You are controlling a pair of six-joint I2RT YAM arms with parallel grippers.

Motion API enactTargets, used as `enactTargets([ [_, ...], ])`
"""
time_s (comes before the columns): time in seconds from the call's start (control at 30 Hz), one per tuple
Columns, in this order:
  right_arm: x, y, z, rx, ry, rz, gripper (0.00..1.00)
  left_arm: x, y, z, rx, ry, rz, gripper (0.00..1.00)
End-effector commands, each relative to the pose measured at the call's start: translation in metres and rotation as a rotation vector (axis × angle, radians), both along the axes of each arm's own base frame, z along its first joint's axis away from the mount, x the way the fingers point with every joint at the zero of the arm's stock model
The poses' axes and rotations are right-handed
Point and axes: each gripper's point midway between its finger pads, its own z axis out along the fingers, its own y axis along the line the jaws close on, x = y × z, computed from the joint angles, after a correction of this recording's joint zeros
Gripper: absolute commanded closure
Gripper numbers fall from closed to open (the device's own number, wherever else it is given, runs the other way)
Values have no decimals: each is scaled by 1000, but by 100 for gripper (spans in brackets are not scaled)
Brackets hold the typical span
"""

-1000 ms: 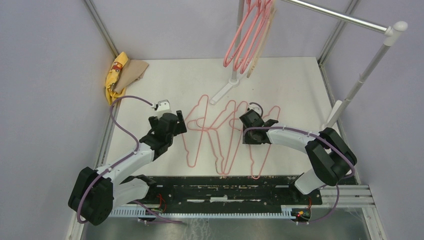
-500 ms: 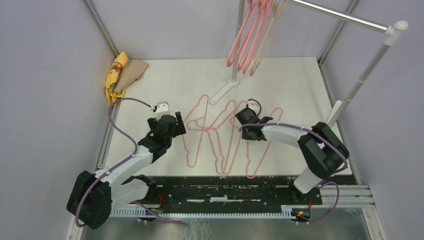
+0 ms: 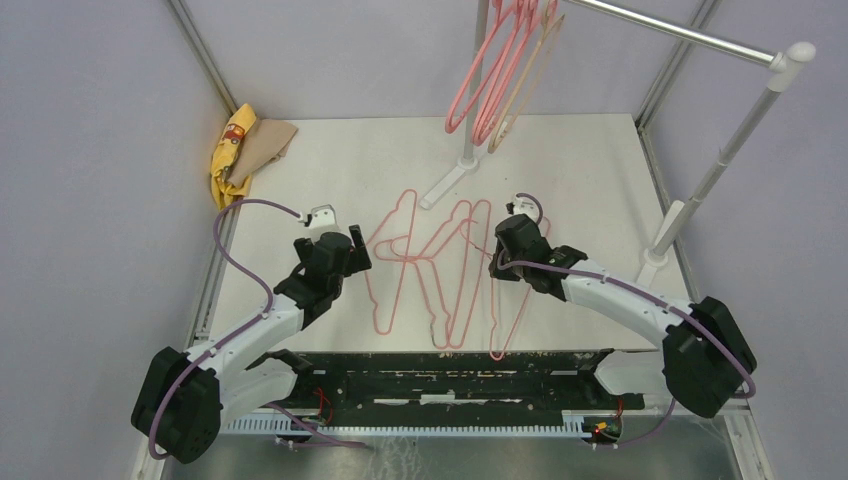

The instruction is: Organize the hangers

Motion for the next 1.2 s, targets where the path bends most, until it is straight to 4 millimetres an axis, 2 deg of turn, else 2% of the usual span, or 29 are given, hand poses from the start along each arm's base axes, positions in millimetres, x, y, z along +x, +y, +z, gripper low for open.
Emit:
enactTargets([
  [0.0, -6, 6, 31, 79, -43, 20, 99, 1, -7, 7, -72, -34, 11, 1],
  [0.13, -13, -9, 46, 88, -88, -23, 99, 0, -6, 8, -77, -39, 12, 1],
  [0.23, -14, -21, 70, 110, -150, -62, 99, 0, -7, 10, -83, -43, 6, 1],
  [0.57, -20, -64, 179, 128, -375, -164, 99, 7, -13, 29, -108, -79, -9, 1],
  [0.73, -19, -69, 236, 188, -482, -178, 99, 12, -19, 38, -112, -88, -28, 1],
  [0.93, 2, -59, 315, 254, -617, -183, 99, 15, -20, 53, -124, -122, -35, 1],
  [1.03, 22, -56, 342, 261, -682, -199, 99, 13, -19, 57, -121, -125, -31, 1],
  [1.17, 47, -63, 373, 302, -742, -235, 99, 12, -17, 62, -128, -137, -27, 1],
])
